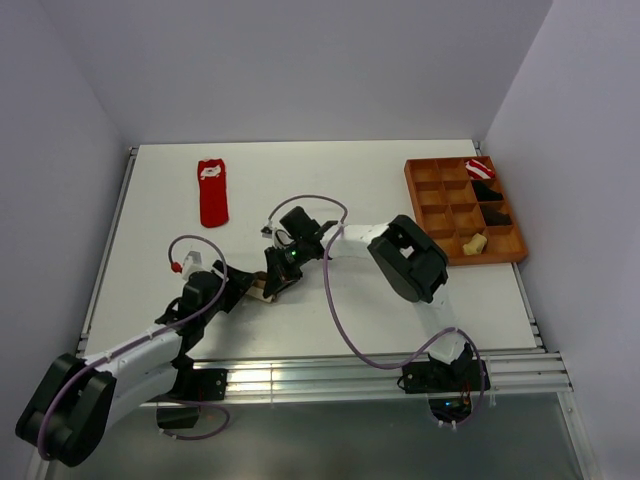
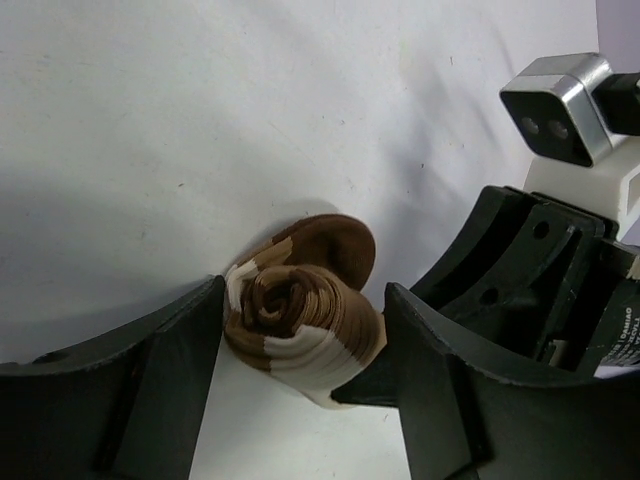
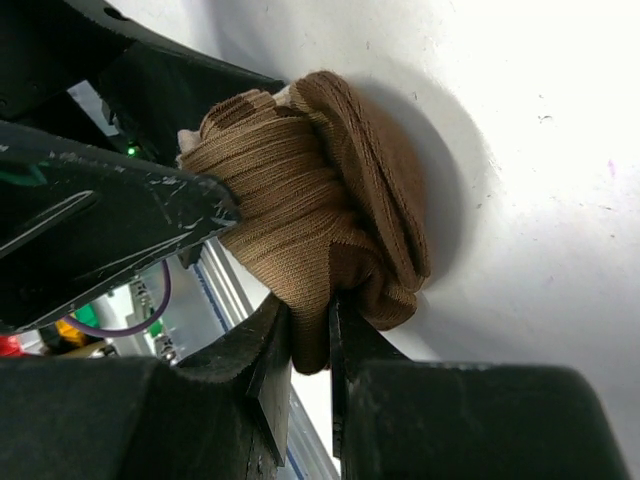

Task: Roll the socks
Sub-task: Roll the sock at the center of the board.

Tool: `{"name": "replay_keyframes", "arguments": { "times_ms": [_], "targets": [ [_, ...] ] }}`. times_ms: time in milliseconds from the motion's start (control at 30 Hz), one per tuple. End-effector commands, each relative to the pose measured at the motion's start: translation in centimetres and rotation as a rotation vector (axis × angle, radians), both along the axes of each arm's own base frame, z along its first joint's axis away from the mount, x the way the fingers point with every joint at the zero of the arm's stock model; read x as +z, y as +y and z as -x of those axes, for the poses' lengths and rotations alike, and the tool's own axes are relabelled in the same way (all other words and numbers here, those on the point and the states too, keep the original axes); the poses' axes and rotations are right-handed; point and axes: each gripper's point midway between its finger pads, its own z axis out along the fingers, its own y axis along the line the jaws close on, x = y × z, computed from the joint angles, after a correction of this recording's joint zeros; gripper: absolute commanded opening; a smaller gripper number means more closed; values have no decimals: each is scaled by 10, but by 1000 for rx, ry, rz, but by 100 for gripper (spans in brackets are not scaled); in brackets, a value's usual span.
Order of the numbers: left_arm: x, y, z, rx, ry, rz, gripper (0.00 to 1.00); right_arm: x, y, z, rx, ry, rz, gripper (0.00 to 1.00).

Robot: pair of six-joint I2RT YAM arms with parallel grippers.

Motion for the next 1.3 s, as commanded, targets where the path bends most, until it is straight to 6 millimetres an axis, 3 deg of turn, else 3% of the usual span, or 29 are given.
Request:
{"name": "replay_keyframes", "arguments": {
  "times_ms": [0, 133, 433, 533, 567, 667, 800, 867, 1033, 1067, 1133, 1167, 1267],
  "targets": [
    [-9, -1, 1, -10, 18, -16, 69, -51, -26, 22, -22, 120, 171, 0],
    [-25, -3, 6, -31, 72, -32, 65, -50, -25, 25, -31, 174, 131, 0],
    [-35, -9, 11, -82, 110, -44, 64, -59, -30, 22, -73, 241, 110, 0],
    [-38, -8, 13, -93, 143, -70, 51, -61, -33, 18, -93, 239, 106, 1],
    [-39, -8, 13, -101, 167, -89, 37, -60, -33, 17, -95, 228, 105, 2],
    [-38, -11, 11, -117, 193, -107, 22, -55, -34, 8, -106, 136, 99, 4],
    [-45, -4, 16, -135, 290, -191, 20, -26, -34, -7, -120, -24, 55, 33],
    [-38, -6, 7, -137, 288, -215, 19, -19, -37, -12, -125, -83, 54, 44],
    [-37, -2, 8, -178, 341, -293, 18, 15, -46, -30, -183, -331, 51, 54],
    [-36, -1, 7, -185, 354, -314, 18, 32, -44, -30, -183, -412, 32, 56],
    [-36, 0, 6, -192, 371, -336, 18, 37, -54, -42, -246, -545, 83, 60],
    [-32, -2, 3, -201, 370, -344, 18, 50, -55, -44, -254, -611, 71, 62],
    [-29, -5, -1, -223, 385, -357, 18, 61, -59, -44, -270, -738, 94, 65]
  ]
}}
